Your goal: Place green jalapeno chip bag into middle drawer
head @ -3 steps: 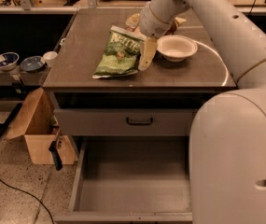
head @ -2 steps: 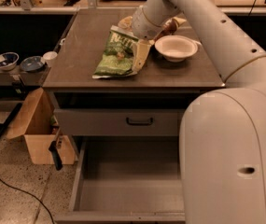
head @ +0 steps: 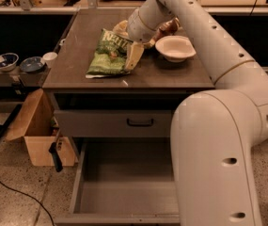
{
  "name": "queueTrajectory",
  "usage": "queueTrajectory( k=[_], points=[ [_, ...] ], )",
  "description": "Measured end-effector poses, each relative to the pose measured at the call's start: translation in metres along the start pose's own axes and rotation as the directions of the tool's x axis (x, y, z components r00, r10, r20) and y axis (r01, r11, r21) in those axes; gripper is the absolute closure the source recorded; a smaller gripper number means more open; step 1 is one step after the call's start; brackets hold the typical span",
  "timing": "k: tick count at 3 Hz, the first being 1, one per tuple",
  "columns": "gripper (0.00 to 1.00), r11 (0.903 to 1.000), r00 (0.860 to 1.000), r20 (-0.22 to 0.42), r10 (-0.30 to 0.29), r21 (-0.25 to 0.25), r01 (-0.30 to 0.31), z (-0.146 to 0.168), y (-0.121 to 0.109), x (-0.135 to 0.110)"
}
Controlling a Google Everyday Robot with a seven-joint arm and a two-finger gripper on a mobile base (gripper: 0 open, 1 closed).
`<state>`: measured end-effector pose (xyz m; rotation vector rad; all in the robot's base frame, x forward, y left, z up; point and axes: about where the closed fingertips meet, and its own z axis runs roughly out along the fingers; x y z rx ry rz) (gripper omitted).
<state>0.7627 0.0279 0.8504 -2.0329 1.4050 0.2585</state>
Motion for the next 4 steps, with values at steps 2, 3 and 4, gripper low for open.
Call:
queueTrajectory(
  k=[2,3,4],
  points=[
    [0.63,1.0,1.0,0.0,0.0,0.0,0.0,0.0004,0.0,-0.0001],
    [0.86,1.0,1.0,0.0,0.0,0.0,0.0,0.0004,0.0,-0.0001],
    [1.0,1.0,1.0,0.0,0.0,-0.001,0.0,0.0006,0.0,-0.0001]
  ],
)
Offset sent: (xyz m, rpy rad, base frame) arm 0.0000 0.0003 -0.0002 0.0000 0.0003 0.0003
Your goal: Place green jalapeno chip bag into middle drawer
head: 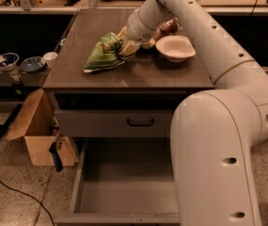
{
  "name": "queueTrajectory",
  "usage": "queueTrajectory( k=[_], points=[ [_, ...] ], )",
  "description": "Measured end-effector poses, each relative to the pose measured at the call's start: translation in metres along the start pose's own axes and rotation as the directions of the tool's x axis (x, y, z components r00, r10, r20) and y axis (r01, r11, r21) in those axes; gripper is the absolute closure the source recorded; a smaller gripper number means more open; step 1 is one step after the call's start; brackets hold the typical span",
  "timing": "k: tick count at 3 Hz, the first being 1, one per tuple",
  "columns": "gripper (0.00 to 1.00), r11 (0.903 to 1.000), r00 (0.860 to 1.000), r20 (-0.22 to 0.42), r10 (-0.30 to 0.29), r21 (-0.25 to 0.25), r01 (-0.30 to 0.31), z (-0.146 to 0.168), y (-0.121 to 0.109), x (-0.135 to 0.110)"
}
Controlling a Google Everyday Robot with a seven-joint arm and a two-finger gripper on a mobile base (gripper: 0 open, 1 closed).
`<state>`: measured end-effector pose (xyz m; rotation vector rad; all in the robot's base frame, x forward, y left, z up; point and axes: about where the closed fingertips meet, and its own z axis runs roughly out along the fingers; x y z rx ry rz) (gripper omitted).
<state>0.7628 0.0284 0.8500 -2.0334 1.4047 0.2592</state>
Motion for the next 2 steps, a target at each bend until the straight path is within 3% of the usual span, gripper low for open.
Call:
queueTrajectory(
  k=[2],
  points=[
    [1.0,0.9999,1.0,-0.007,-0.001,0.013,0.001,-0.01,0.001,-0.002]
  ],
)
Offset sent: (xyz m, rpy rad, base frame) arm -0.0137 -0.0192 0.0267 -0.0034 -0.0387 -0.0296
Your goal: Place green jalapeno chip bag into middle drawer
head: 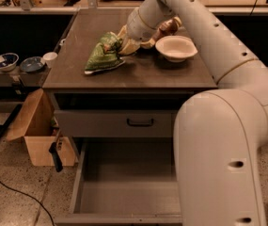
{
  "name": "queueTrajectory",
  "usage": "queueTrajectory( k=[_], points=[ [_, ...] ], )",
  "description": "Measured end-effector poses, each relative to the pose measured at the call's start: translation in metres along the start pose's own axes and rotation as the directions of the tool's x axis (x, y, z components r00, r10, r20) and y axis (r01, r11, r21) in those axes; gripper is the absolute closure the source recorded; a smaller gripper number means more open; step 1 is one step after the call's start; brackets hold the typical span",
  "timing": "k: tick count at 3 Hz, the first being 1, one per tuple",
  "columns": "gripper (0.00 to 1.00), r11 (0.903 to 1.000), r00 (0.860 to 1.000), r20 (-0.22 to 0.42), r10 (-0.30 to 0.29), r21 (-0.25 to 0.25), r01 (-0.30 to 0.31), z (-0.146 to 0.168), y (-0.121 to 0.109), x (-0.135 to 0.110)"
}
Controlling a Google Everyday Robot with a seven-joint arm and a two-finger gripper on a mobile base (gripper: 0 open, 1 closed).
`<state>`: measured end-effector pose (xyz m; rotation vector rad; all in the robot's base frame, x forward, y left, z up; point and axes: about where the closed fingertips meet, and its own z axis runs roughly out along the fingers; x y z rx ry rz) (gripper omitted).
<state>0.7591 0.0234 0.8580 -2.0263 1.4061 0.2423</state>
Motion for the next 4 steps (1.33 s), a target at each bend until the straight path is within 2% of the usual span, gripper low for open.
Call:
queueTrajectory(
  k=[1,2,3,4],
  points=[
    [1.0,0.9999,0.999,-0.032,-0.002,0.015,0.003,-0.028,0.01,-0.003],
    [1.0,0.9999,0.999,-0.048,-0.007,0.007,0.007,-0.046,0.03,-0.003],
    [1.0,0.9998,0.999,-0.047,-0.013,0.011,0.013,-0.062,0.056,-0.001],
    [1.0,0.9999,0.999,-0.053,0.007,0.014,-0.006,-0.074,0.084,0.004]
  ],
)
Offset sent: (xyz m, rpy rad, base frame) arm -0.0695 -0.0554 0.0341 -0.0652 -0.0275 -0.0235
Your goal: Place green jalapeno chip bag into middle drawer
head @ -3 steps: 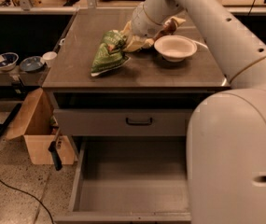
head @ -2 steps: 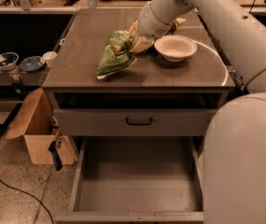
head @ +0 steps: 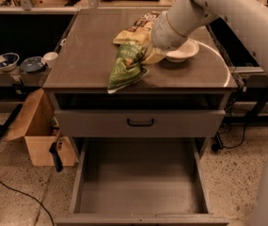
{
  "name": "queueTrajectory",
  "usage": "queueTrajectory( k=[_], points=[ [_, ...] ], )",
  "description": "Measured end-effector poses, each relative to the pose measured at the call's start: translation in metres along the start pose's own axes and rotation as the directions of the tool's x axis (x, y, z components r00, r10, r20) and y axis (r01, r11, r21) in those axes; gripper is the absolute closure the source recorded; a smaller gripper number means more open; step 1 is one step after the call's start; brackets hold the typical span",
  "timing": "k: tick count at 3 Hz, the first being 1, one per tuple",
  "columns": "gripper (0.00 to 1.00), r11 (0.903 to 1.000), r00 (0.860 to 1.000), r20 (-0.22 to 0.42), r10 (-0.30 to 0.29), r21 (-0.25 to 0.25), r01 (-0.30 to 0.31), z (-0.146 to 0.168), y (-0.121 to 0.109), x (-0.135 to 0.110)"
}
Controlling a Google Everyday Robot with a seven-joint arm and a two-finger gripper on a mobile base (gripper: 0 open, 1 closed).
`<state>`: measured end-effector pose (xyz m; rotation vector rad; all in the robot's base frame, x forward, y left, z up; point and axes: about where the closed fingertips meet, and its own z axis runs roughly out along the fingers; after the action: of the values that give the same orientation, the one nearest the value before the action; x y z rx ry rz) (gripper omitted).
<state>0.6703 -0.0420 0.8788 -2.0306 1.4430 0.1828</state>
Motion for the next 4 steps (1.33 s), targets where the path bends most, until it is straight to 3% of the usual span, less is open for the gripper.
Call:
queueTrajectory(
  k=[1,3,4],
  points=[
    [1.0,0.9988,0.999,-0.011,0.049,0.005,-0.049,-0.014,0.044,0.004],
    [1.0,0.9987,0.999,-0.019,0.051,-0.002,-0.051,-0.014,0.055,0.0],
    [1.0,0.9955,0.994,-0.05,0.095,0.009,-0.095,-0.029,0.082,-0.006]
  ],
)
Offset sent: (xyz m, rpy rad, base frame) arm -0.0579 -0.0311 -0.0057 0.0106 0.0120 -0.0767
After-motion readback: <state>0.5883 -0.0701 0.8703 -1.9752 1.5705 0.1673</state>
